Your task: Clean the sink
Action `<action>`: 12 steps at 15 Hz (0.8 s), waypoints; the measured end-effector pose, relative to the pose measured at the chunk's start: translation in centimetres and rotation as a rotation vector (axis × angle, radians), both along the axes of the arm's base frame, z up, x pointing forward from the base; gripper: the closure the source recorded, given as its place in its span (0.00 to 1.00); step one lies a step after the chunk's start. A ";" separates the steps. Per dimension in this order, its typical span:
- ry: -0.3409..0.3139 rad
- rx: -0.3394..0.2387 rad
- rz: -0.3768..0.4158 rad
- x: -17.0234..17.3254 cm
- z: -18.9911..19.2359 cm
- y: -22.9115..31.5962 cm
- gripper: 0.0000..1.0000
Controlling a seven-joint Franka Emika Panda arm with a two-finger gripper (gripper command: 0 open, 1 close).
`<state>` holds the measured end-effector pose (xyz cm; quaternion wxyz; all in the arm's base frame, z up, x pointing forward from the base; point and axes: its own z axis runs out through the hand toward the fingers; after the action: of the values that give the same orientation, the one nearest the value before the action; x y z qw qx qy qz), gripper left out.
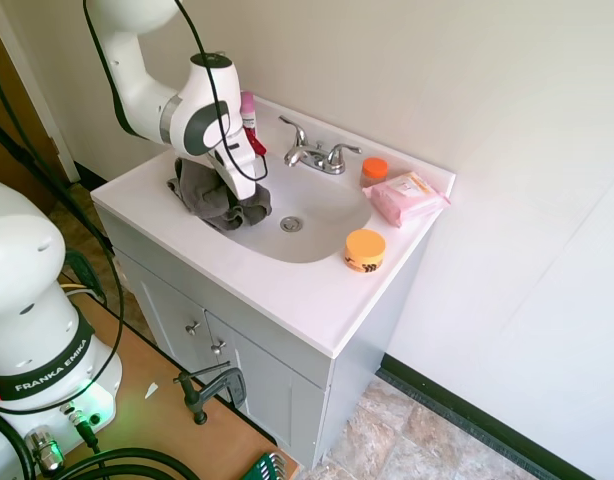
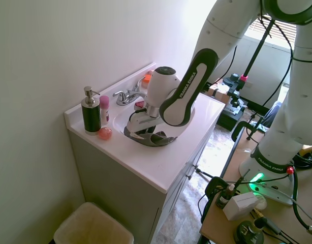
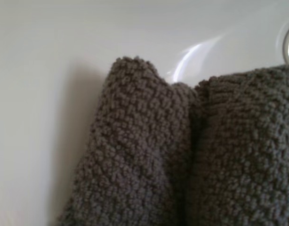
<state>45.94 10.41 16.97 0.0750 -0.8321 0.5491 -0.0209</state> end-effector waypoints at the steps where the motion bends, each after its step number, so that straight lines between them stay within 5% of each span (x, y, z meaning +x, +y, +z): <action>1: 0.000 0.012 0.006 -0.1 0.7 0.3 1.00; 11: -0.032 0.026 0.179 -6.5 9.5 4.7 1.00; 12: -0.026 0.023 0.204 -7.5 10.1 5.4 0.00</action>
<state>38.45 15.79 27.10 0.0934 -0.8825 0.4605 -0.0179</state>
